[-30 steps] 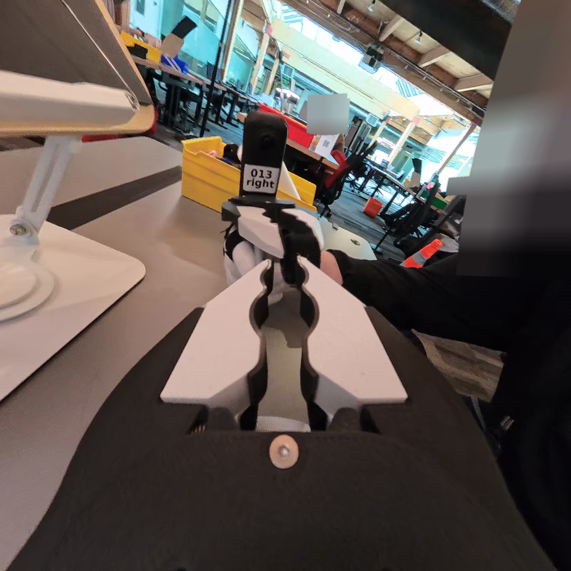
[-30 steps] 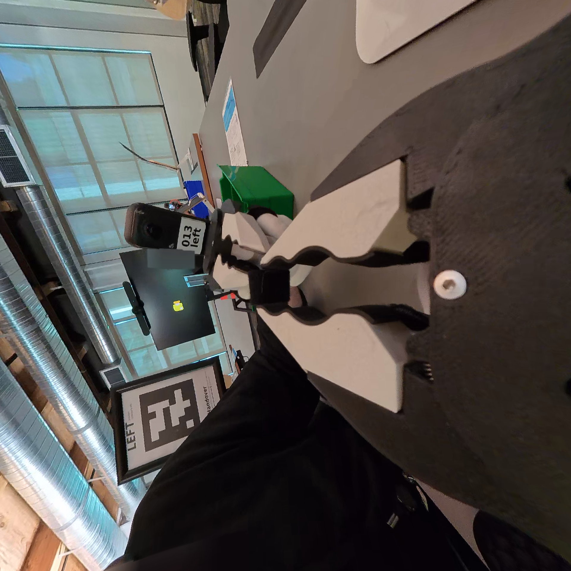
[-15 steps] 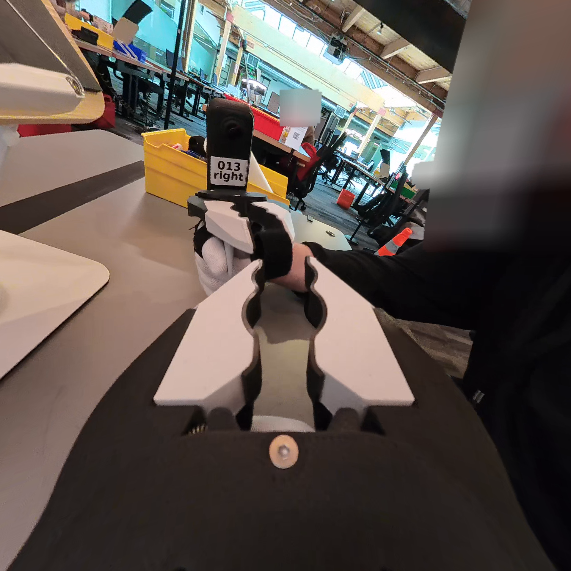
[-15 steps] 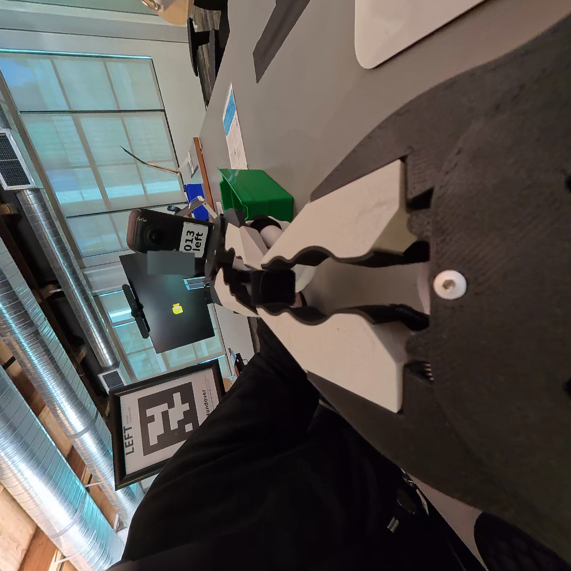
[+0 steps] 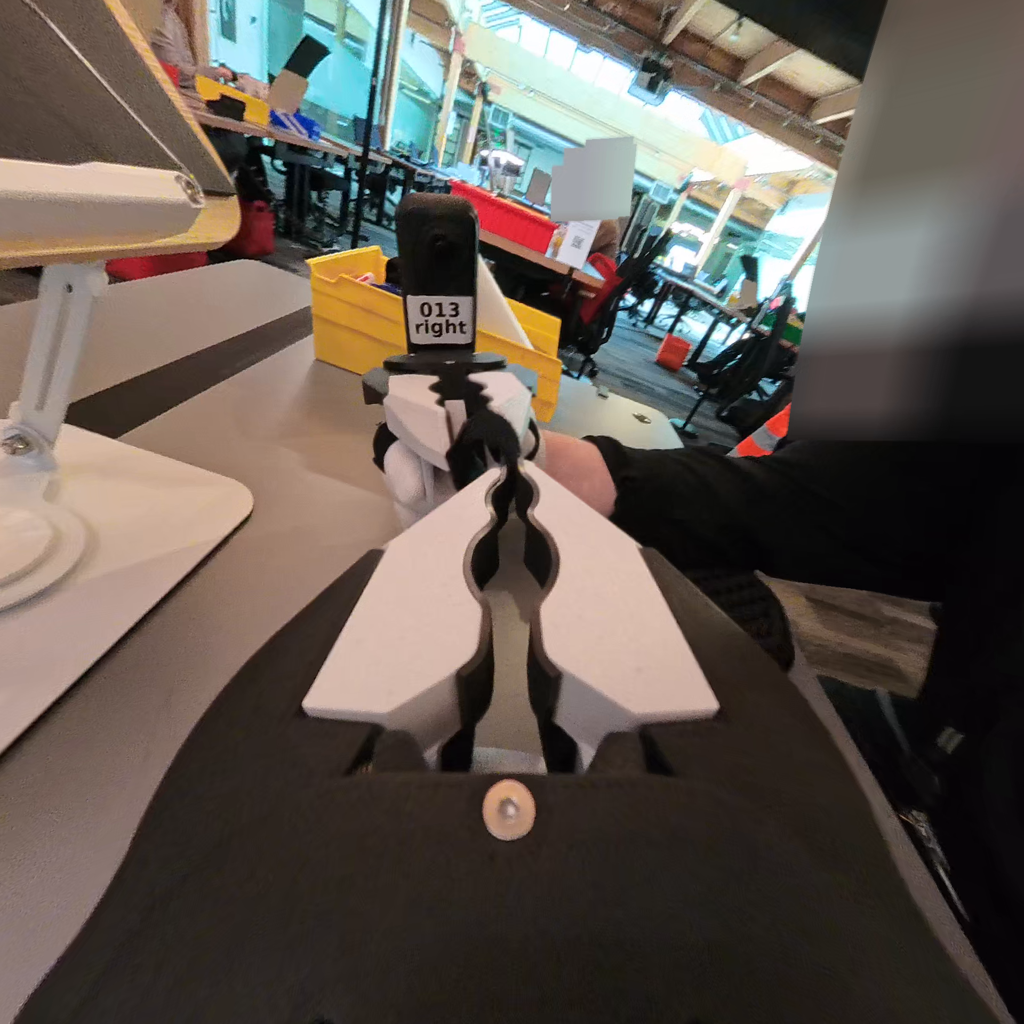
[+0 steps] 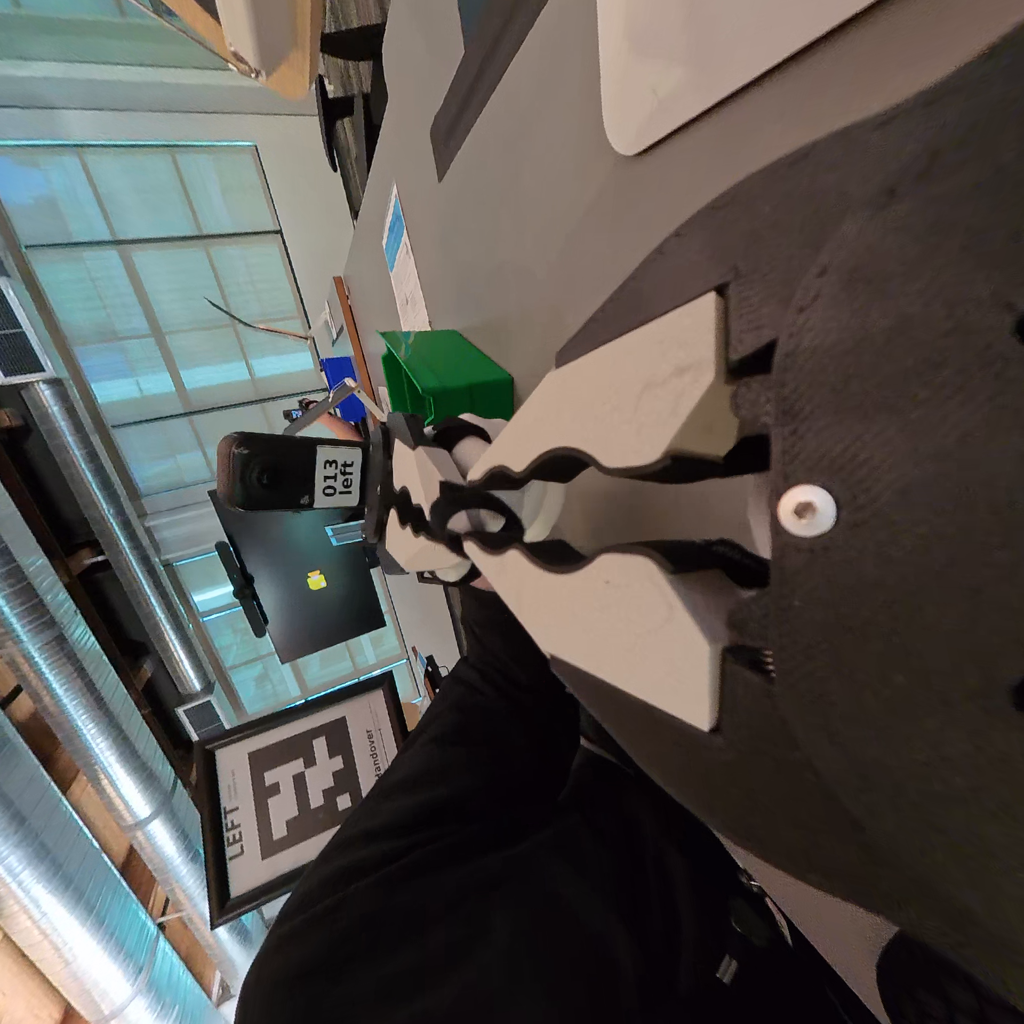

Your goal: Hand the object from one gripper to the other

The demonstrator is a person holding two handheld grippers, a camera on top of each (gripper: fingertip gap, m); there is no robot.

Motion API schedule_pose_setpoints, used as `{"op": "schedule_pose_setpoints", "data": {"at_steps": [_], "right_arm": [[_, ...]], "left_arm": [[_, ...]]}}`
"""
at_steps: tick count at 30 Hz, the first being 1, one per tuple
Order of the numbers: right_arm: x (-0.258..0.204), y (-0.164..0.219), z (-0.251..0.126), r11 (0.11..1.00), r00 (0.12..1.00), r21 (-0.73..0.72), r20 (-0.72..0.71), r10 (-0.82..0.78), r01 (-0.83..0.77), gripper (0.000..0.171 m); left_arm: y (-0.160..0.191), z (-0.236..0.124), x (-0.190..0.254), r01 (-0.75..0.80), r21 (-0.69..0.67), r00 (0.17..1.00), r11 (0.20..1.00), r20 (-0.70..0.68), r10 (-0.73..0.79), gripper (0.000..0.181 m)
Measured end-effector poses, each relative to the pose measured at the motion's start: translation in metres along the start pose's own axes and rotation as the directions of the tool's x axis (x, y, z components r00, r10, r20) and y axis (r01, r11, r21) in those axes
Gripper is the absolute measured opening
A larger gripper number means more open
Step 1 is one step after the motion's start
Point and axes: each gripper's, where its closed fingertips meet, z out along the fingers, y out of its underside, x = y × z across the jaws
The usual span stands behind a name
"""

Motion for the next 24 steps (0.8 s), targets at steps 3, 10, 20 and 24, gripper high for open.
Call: {"op": "schedule_pose_setpoints", "data": {"at_steps": [3,10,20,24], "right_arm": [[0.003,0.0,0.0,1.0,1.0,0.003,-0.015,-0.001,0.001,0.01],[0.024,-0.01,-0.01,0.999,0.99,0.05,-0.139,-0.015,0.022,0.018],[0.041,0.002,-0.009,1.0,0.971,-0.016,-0.236,-0.017,0.014,0.024],[0.039,0.007,-0.003,0.998,0.971,-0.05,-0.232,-0.054,0.043,0.022]], "left_arm": [[0.0,0.001,-0.001,-0.022,-0.001,1.0,1.0,0.021,0.022,0.0],[-0.004,-0.004,-0.019,-0.158,-0.05,0.968,0.986,0.19,0.165,0.0],[0.013,-0.014,-0.074,-0.46,-0.576,0.468,0.676,0.49,0.735,0.0],[0.021,-0.008,-0.075,-0.486,-0.633,0.408,0.603,0.445,0.797,0.0]]}}
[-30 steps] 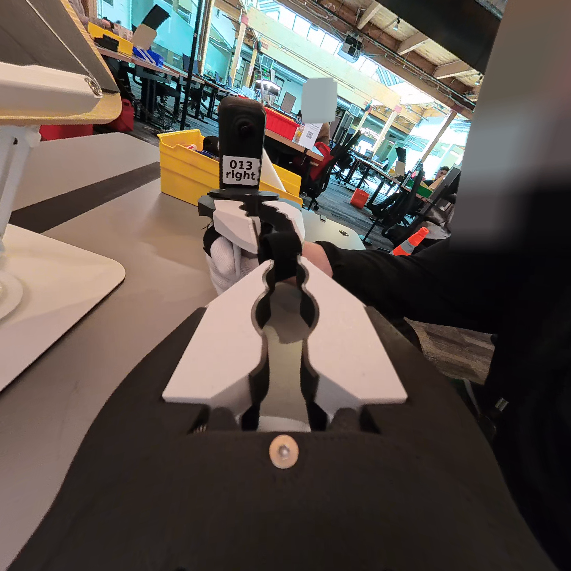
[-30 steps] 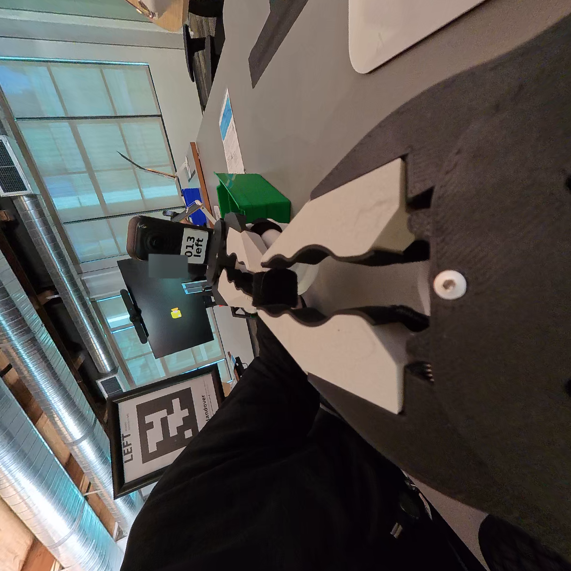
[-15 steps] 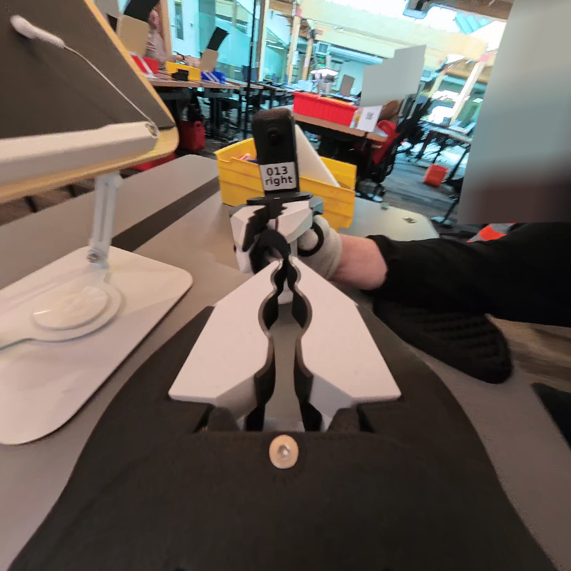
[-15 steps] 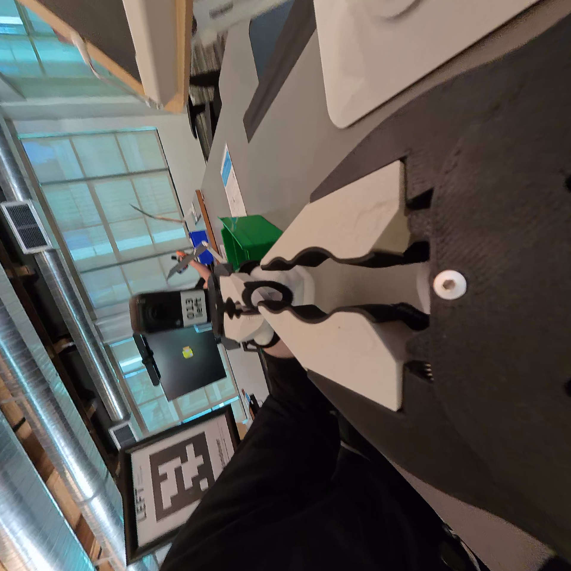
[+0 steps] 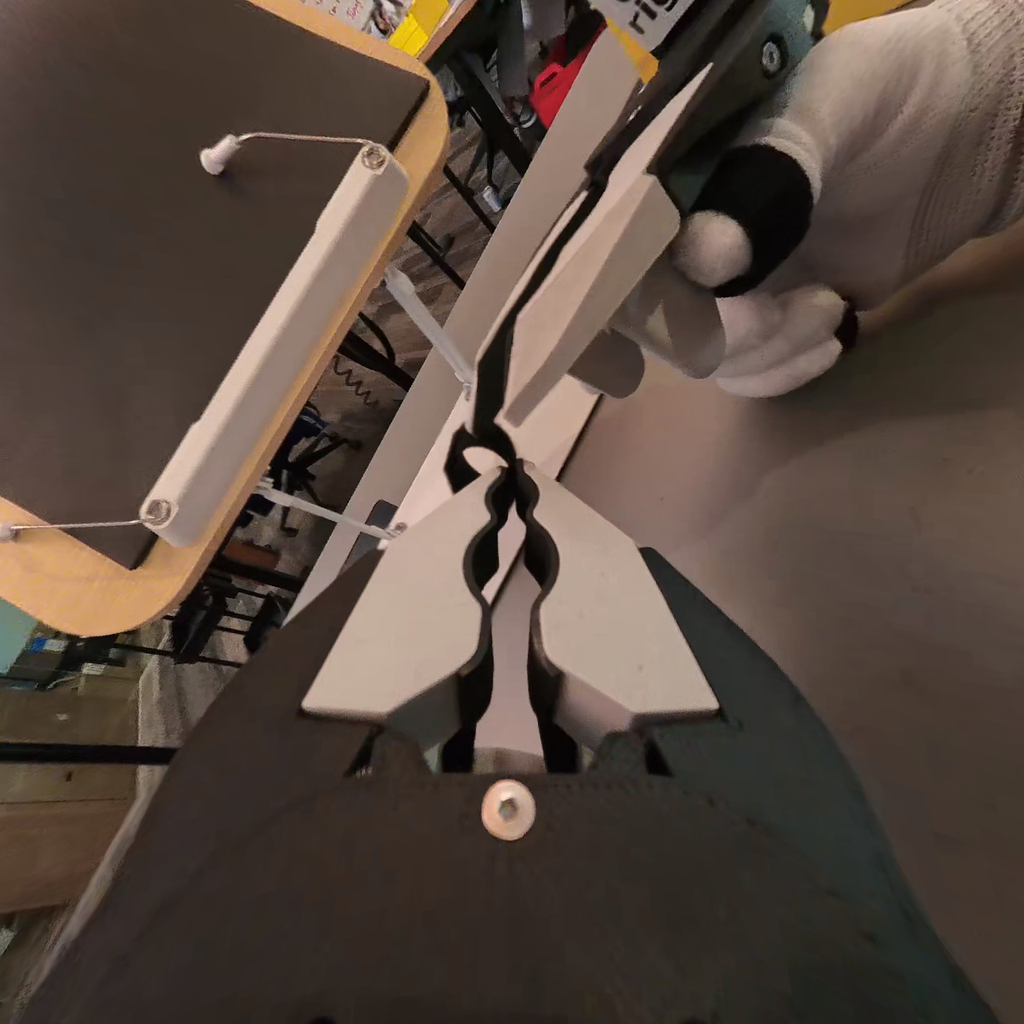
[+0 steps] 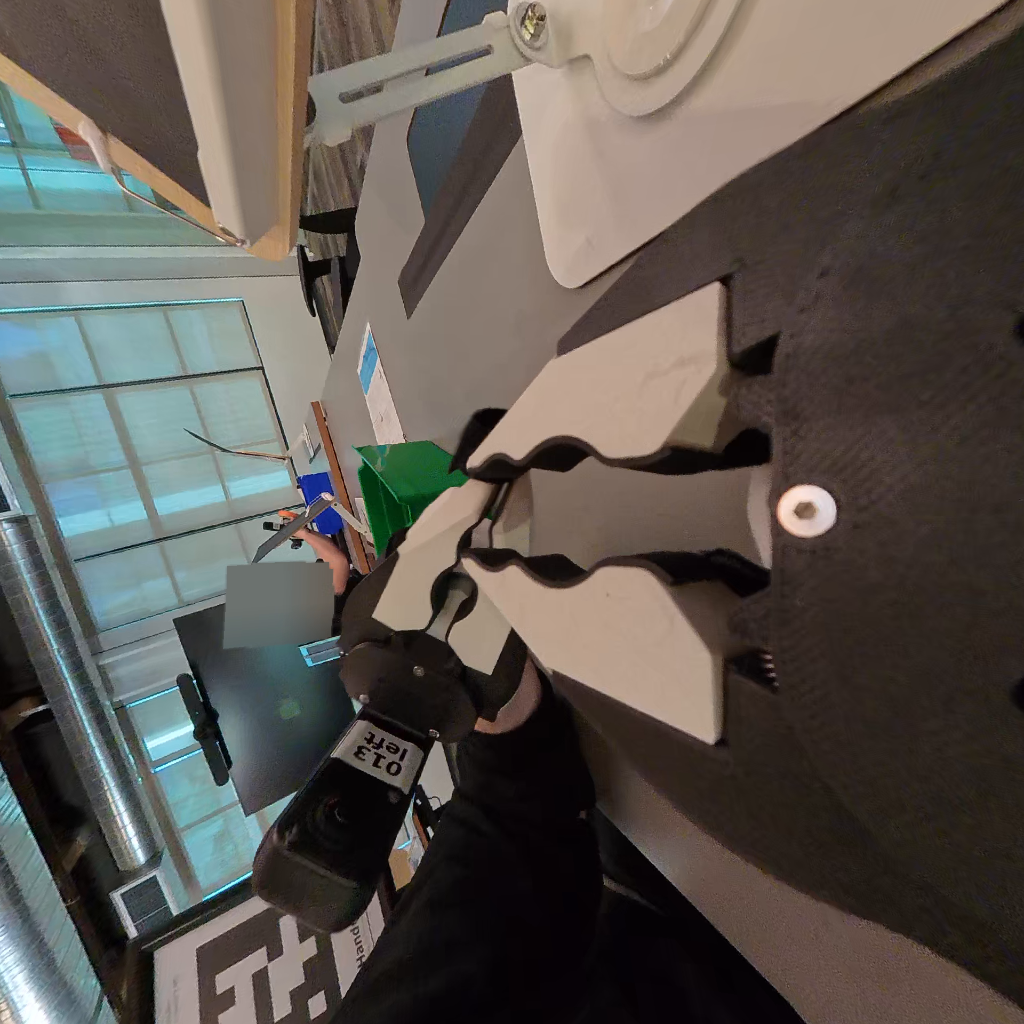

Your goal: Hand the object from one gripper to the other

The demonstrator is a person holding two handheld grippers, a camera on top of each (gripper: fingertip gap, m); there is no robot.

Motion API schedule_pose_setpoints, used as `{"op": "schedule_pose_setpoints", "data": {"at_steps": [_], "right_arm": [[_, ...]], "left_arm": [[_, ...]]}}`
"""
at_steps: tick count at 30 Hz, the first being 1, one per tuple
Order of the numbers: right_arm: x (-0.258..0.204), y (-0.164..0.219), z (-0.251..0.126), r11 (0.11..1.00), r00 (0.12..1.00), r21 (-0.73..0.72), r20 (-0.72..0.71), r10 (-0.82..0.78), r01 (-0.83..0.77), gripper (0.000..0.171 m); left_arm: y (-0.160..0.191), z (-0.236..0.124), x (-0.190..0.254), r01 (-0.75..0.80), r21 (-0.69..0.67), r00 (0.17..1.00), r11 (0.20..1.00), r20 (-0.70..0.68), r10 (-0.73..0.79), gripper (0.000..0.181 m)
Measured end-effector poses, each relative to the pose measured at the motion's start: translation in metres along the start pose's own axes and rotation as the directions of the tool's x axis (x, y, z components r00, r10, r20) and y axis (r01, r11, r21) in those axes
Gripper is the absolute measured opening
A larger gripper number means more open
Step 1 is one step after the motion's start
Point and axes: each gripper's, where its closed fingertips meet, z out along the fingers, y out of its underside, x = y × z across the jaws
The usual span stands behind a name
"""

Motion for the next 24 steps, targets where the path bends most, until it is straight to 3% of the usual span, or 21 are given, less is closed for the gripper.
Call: {"op": "schedule_pose_setpoints", "data": {"at_steps": [3,7,9,14,24], "right_arm": [[0.0,-0.005,-0.004,1.0,1.0,0.025,0.006,0.003,-0.003,0.015],[0.008,-0.005,-0.006,1.0,0.999,0.026,-0.038,0.002,-0.001,0.024],[0.015,-0.004,-0.006,1.0,0.997,0.021,-0.077,0.01,-0.008,0.033],[0.017,0.009,0.001,0.998,0.995,-0.054,-0.1,-0.016,0.01,0.036],[0.033,0.032,0.004,0.985,0.983,-0.17,-0.184,-0.012,-0.02,0.025]], "left_arm": [[0.0,0.0,-0.002,0.05,0.021,0.999,0.999,-0.015,-0.049,0.0],[-0.002,-0.002,-0.005,0.049,0.029,0.999,0.998,-0.004,-0.049,0.0],[0.0,-0.001,-0.005,0.014,0.012,1.0,1.0,0.012,-0.014,0.0],[0.011,0.004,0.001,-0.099,-0.077,0.994,0.992,0.042,0.103,0.0],[0.026,0.013,0.012,-0.306,-0.21,0.943,0.929,0.066,0.326,0.0]]}}
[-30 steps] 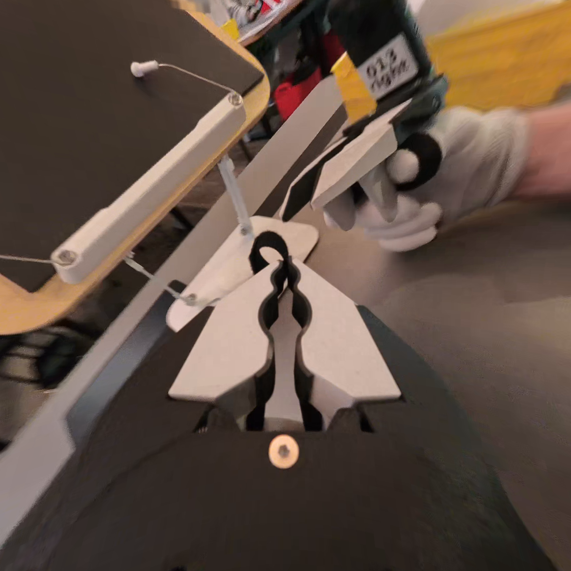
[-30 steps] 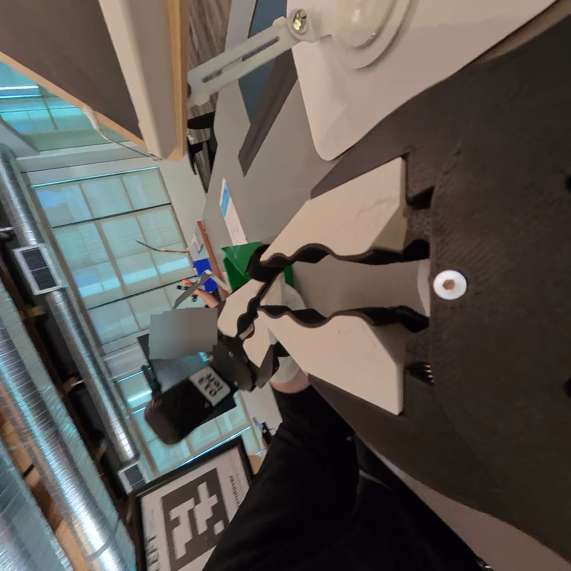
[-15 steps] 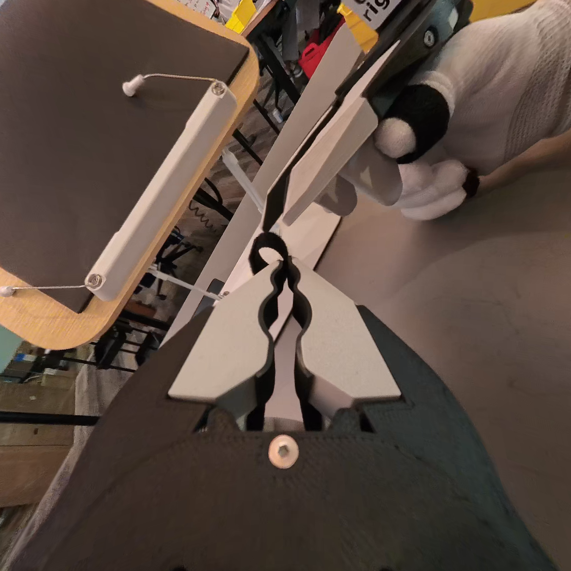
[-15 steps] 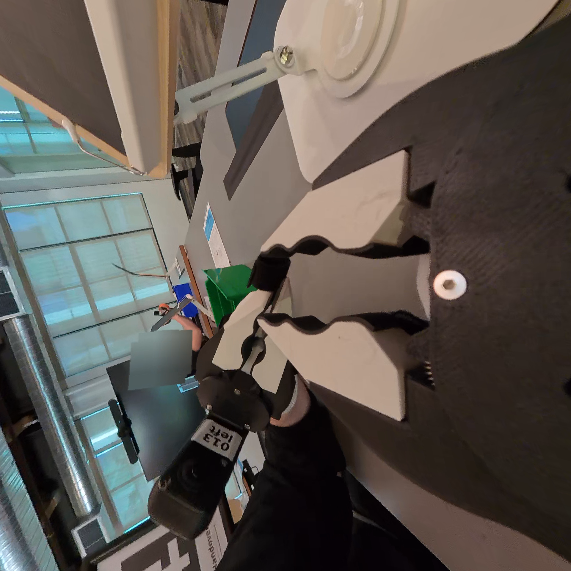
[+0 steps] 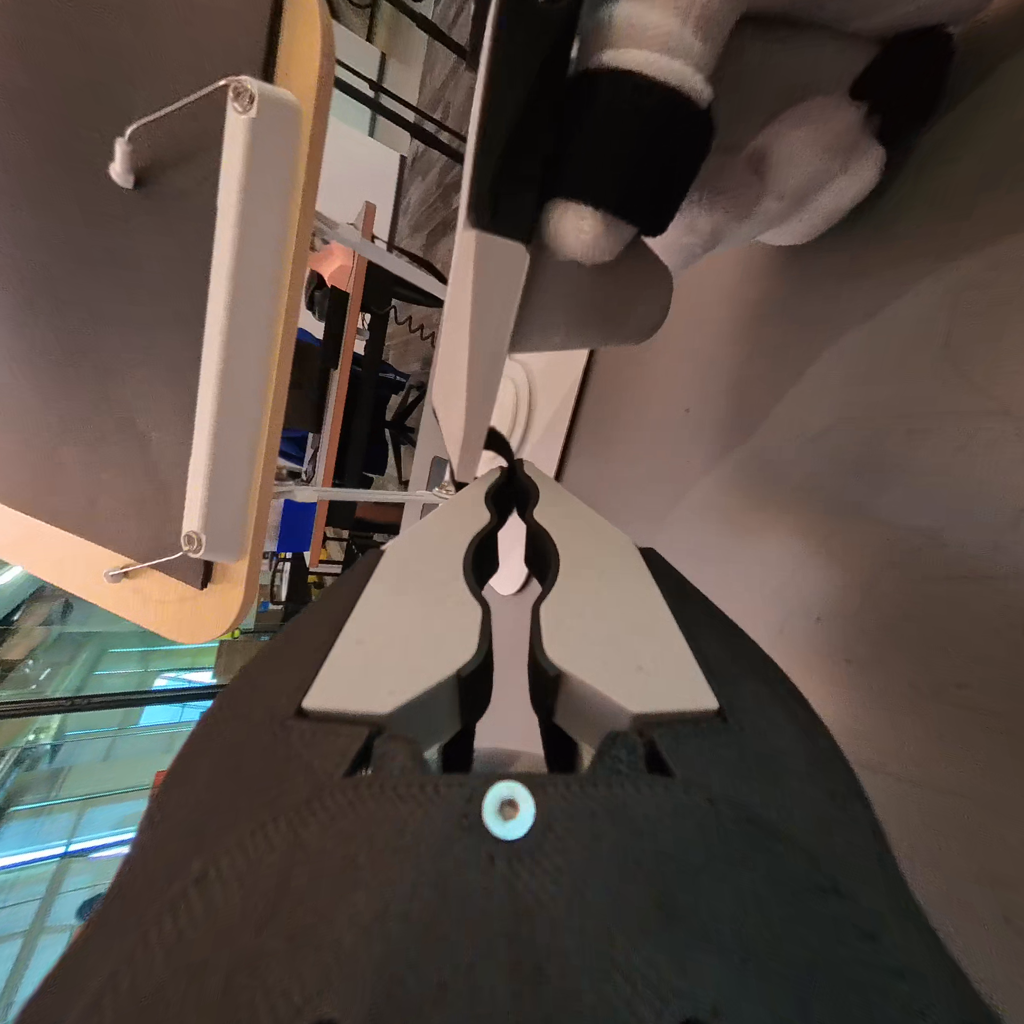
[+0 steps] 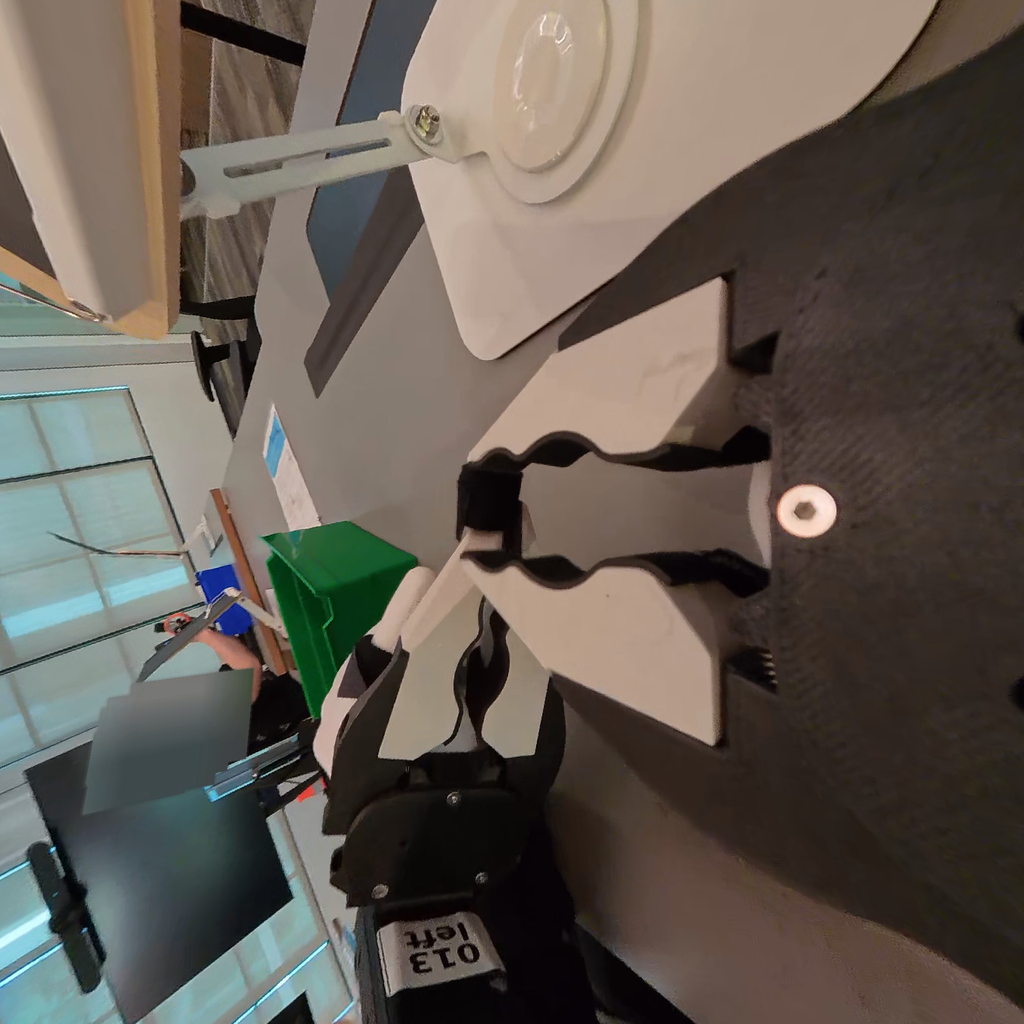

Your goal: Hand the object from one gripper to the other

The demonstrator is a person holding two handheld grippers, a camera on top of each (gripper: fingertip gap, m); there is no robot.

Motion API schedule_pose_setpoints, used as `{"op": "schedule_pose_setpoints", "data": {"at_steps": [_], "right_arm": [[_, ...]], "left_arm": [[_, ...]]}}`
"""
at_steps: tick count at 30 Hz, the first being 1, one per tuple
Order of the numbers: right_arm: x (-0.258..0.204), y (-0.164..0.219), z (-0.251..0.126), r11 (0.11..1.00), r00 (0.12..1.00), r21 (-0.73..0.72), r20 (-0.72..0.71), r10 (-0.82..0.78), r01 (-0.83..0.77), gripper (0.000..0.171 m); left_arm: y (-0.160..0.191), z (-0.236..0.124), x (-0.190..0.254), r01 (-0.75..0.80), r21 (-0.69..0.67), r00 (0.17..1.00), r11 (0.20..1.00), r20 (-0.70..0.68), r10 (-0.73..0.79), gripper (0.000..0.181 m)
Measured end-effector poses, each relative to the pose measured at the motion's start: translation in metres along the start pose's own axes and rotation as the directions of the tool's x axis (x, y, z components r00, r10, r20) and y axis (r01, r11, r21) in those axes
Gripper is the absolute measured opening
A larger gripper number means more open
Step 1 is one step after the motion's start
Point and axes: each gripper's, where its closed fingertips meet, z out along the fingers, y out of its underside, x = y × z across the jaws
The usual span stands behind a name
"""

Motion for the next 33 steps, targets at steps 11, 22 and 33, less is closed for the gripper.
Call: {"op": "schedule_pose_setpoints", "data": {"at_steps": [11,22,33], "right_arm": [[0.002,-0.002,-0.004,1.0,1.0,0.008,0.004,0.01,-0.01,0.017],[0.007,-0.014,-0.014,0.995,0.998,0.081,0.01,0.055,-0.056,0.017],[-0.013,-0.023,-0.019,0.991,0.994,0.13,0.11,-0.004,-0.011,0.017]], "left_arm": [[-0.007,-0.002,-0.003,0.05,0.047,0.999,0.998,-0.003,-0.05,0.0],[-0.016,-0.021,-0.041,0.386,0.234,0.923,0.893,-0.091,-0.375,0.009],[-0.023,-0.025,-0.03,0.794,0.188,0.583,0.578,-0.503,-0.637,0.012]]}}
